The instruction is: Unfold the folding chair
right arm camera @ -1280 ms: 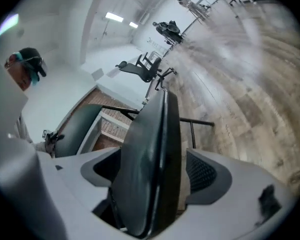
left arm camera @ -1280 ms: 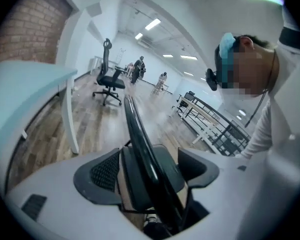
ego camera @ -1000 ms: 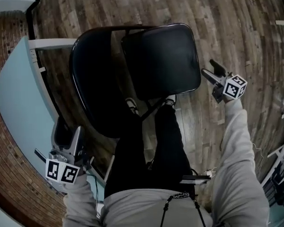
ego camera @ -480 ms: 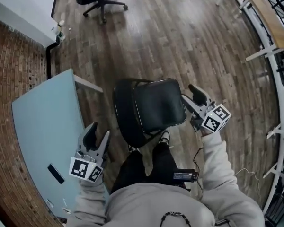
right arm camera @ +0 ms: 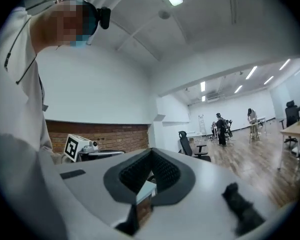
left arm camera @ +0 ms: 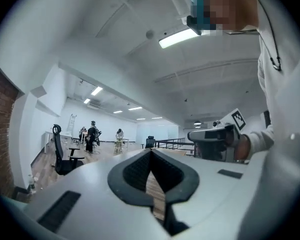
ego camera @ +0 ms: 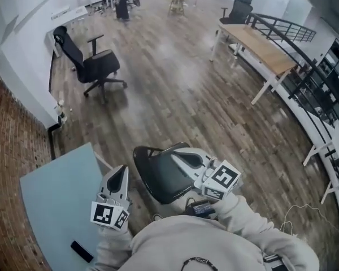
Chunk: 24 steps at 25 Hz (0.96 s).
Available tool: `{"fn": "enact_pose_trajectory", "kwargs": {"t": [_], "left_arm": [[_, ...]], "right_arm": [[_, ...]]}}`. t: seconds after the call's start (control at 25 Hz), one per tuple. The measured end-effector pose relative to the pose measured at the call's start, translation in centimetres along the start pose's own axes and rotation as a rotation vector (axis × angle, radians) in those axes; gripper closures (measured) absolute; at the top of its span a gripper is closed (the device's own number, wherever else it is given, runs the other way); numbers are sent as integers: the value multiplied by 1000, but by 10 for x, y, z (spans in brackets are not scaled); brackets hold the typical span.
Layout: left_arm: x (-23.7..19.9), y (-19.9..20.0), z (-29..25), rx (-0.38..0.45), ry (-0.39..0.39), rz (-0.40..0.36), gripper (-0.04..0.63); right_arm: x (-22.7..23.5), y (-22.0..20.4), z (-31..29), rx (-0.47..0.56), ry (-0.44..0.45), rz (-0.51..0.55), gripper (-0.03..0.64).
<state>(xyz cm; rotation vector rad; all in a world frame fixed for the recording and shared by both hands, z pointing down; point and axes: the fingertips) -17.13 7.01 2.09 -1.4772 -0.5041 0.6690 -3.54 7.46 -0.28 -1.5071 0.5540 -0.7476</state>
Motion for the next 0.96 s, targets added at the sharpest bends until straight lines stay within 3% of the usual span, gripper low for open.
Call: {"fn": "enact_pose_trajectory", "kwargs": {"t": [0.12, 0.32, 0.72, 0.96], "left_arm": [[8, 21, 6, 37, -38, 31, 589], [20, 25, 8, 39, -65, 18, 589], [10, 23, 9, 47, -109, 15, 590], [9, 22, -3, 57, -154, 39, 591]], "right_arm": [[-17, 17, 9, 9, -41, 28, 609], [-19, 30, 39, 32, -147, 52, 609], [-21, 25, 58, 33, -248, 64, 609], [-26, 18, 39, -3, -257, 71, 609]]}}
Point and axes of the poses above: the fingertips, and each gripper's own axes: z backward along the fingers, x to its right, y out of its top, and after that the axes turned 3 degrees about x, right-handed
